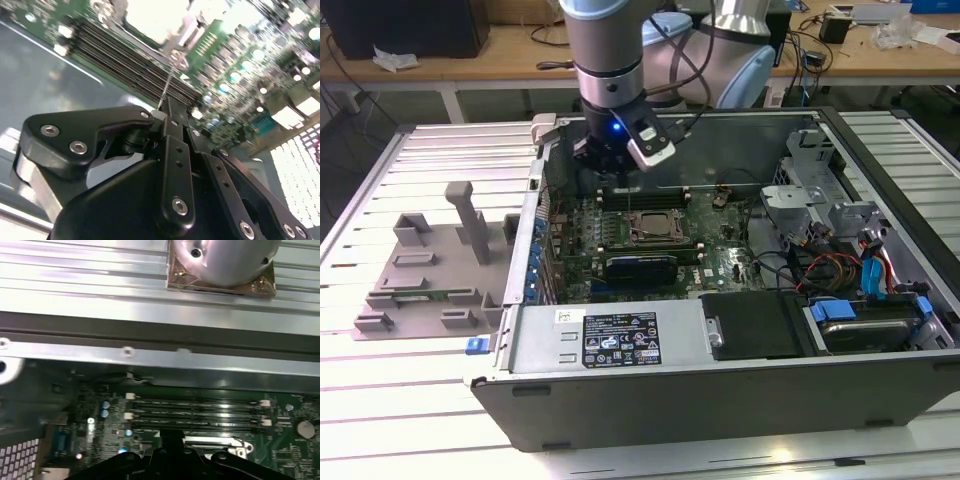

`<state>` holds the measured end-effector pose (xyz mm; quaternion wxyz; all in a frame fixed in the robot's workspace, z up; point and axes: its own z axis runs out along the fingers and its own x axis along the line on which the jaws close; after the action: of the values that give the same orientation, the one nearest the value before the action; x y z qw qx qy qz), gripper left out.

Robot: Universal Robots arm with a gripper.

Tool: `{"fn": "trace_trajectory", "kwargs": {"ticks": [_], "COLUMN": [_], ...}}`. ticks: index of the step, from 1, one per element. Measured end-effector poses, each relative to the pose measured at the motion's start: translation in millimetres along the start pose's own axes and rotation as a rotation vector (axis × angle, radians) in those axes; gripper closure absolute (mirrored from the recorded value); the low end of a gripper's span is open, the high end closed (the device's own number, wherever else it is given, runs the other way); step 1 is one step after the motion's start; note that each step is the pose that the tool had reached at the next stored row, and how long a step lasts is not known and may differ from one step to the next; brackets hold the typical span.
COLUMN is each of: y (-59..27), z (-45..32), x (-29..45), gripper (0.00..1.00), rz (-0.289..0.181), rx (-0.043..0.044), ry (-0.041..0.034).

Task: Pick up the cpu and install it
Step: 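Install the first cpu locking lever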

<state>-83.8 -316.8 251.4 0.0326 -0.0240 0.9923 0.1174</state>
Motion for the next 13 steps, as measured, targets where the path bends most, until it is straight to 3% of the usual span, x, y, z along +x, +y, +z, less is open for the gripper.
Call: {"fn": "trace_trajectory", "kwargs": {"ticks": [4,13], "y": [-1.2,-2.8], "z": [0.6,5.7], "x": [-11.9,-12.2], "gripper": [0.89,0.89], "rz": [0.0,0.009], "rx": [0.0001,0.0012], "ry": [0.0003,-0.0021]}}
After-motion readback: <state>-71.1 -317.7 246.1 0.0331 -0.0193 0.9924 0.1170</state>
